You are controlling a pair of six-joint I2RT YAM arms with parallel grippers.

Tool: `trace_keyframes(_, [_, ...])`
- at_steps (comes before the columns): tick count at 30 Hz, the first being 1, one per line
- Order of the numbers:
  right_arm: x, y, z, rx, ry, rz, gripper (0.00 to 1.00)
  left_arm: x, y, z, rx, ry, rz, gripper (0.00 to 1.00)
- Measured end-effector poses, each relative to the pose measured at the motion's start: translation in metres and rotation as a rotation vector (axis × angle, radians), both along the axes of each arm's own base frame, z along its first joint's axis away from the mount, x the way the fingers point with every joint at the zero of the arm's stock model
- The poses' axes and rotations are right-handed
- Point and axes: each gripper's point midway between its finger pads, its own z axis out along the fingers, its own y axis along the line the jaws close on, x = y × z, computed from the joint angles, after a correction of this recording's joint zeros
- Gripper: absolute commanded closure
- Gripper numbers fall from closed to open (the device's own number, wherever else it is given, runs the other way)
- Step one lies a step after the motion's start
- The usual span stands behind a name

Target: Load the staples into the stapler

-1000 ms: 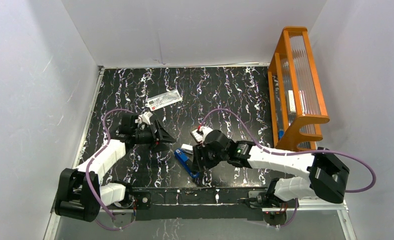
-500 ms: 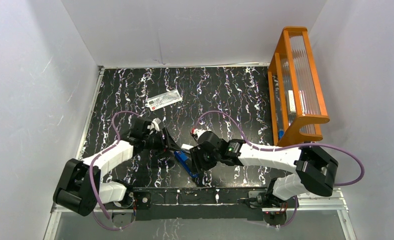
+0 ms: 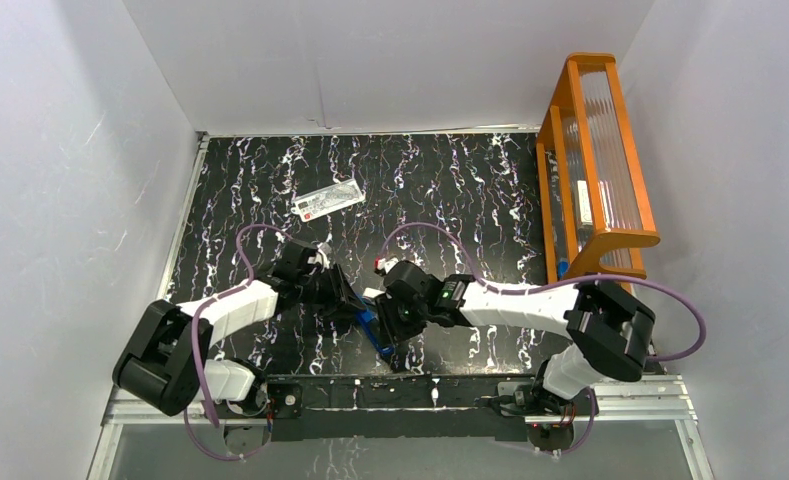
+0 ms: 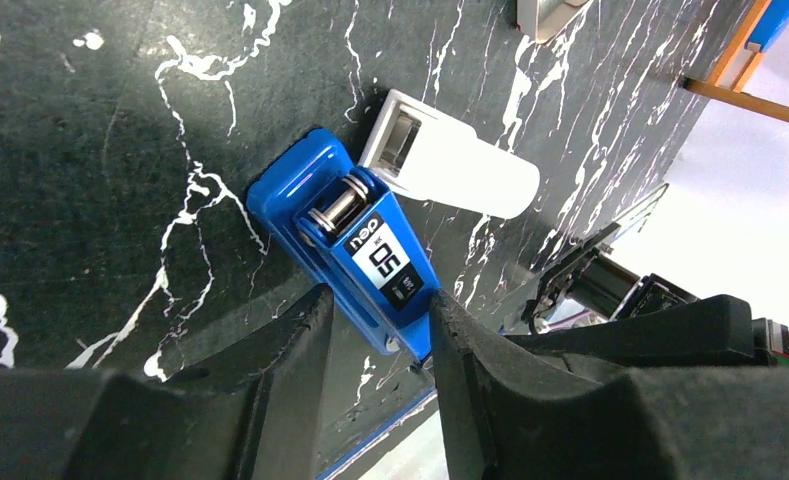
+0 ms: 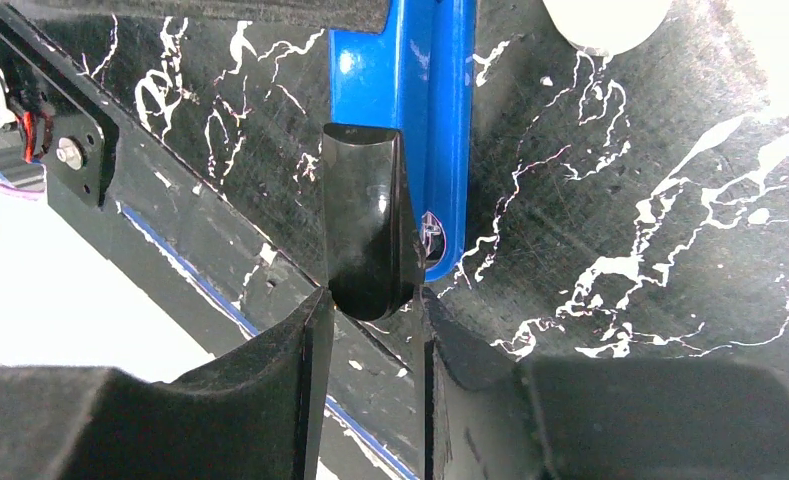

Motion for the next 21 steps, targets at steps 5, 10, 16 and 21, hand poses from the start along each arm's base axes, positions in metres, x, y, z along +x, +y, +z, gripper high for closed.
trace_keyframes(5, [0.0,0.005,-0.002,-0.026,0.04,-0.018,0.67,0.002,-0.002,0.0,0.001,-0.008,-0.001,0.63])
trace_keyframes(10, [0.002,0.007,-0.002,-0.033,0.073,-0.035,0.7,0.012,0.003,0.003,0.064,-0.036,0.011,0.62])
trace_keyframes(16, [0.017,0.012,0.003,-0.045,0.077,-0.064,0.43,0.029,0.017,0.015,0.178,-0.09,0.024,0.4])
trace_keyframes(21, [0.041,0.003,0.024,-0.045,-0.052,-0.1,0.31,0.052,0.026,0.066,0.231,-0.252,0.037,0.22])
